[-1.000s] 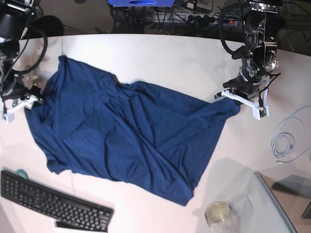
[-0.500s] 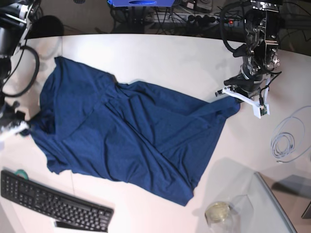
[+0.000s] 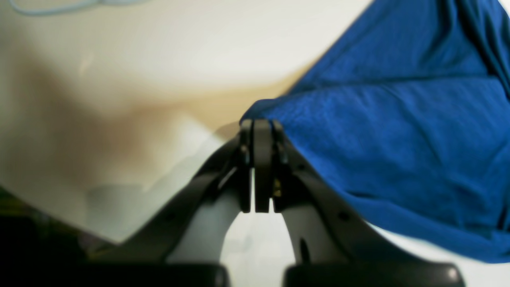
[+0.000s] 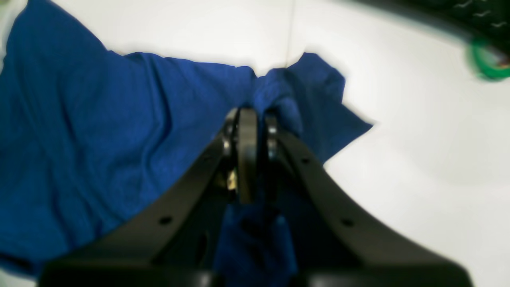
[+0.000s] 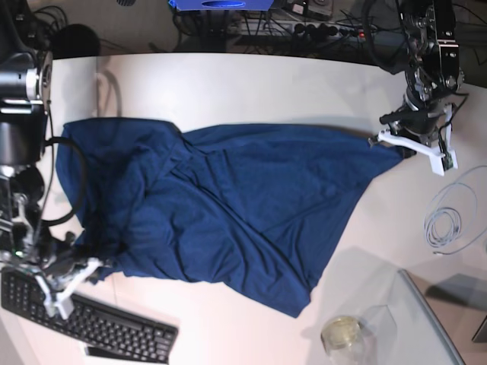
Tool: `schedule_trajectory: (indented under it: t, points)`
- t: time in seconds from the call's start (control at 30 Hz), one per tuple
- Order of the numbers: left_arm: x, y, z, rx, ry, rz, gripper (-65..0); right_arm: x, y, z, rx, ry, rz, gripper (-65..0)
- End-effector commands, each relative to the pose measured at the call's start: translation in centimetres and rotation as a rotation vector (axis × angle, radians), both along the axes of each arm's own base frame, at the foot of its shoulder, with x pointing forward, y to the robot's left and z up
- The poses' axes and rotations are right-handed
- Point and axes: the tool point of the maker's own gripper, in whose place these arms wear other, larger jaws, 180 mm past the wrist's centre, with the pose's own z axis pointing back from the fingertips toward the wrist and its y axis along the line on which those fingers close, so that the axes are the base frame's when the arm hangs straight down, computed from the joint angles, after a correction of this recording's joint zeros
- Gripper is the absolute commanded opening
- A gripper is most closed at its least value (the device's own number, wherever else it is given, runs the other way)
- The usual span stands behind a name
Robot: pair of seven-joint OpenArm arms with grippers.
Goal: Layout the t-shirt on the table in an organized manner, then fold the t-shirt properly
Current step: 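Drag the held shirt edge along the table with the right gripper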
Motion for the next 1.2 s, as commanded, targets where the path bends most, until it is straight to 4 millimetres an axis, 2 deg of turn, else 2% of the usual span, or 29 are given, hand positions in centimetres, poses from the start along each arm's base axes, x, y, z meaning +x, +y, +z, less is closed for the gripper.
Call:
schedule_trajectory:
  t: [0.0,0.07,0.17,0.2,0.27,0.33,0.4,0.57,0.7,0.77,0.8,0.83,0.9,0.97,1.0,1.07,1.17]
  points:
    - [0.4,0.5,0.9,0.031,-0.028,-0.005,-65.0,1.5,-0.3,1.6,-0.01,-0.042,0.002,-62.3]
    - [0.2,0.4,0.8,0.029,-0.022,-0.007,-65.0,1.1,0.1,0.7,-0.021,-0.009,0.021,-52.7]
    - [0.0,0.4,0.6,0.028,-0.018,-0.008,-65.0,0.0,-0.4,0.2,-0.024,-0.013,0.013,-33.9]
    - [0.0,0.4,0.6,0.028,-0.018,-0.008,-65.0,-0.4,-1.0,0.6,-0.014,-0.036,-0.01,-28.4]
    - [0.0,0.4,0.6,0.028,-0.018,-0.008,-65.0,-1.9,-4.1,0.9,-0.006,-0.059,-0.115,-22.8]
    - [0.0,0.4,0.6,0.028,-0.018,-0.008,-65.0,-3.9,-7.5,0.7,0.005,-0.065,-0.267,-22.8]
    - [0.1,0.3,0.6,0.028,-0.018,-0.009,-65.0,-6.5,-9.6,-1.1,0.005,-0.022,-0.365,-23.0]
    - [0.2,0.3,0.7,0.027,-0.02,-0.011,-65.0,-10.2,-10.1,-5.5,0.01,0.107,-0.396,-23.0]
    - [0.2,0.3,0.7,0.026,-0.02,-0.009,-65.0,-11.6,-10.1,-7.5,0.019,0.172,-0.409,-23.1]
    - [0.1,0.3,0.6,0.026,-0.017,-0.009,-65.0,-12.7,-10.0,-8.3,0.018,0.198,-0.411,-26.1]
    - [0.1,0.3,0.6,0.026,-0.017,-0.009,-65.0,-13.1,-10.0,-8.5,0.016,0.203,-0.41,-32.3]
    - [0.1,0.3,0.6,0.026,-0.017,-0.009,-65.0,-13.5,-10.0,-8.5,0.014,0.207,-0.406,-41.7]
    - [0.0,0.3,0.6,0.026,-0.016,-0.008,-65.0,-13.9,-10.0,-8.2,0.004,0.195,-0.4,-65.0]
    - [0.0,0.3,0.6,0.026,-0.016,-0.008,-65.0,-14.5,-9.9,-8.1,-0.006,0.191,-0.391,-65.0]
    - [0.0,0.3,0.6,0.026,-0.016,-0.008,-65.0,-14.8,-9.9,-7.9,-0.011,0.185,-0.385,-62.4]
    - [0.0,0.3,0.6,0.026,-0.016,-0.008,-65.0,-15.5,-10.0,-7.4,-0.027,0.168,-0.38,-65.0]
    - [0.0,0.3,0.6,0.026,-0.018,-0.009,-65.0,-17.4,-11.1,-5.8,-0.024,0.122,-0.44,-65.0]
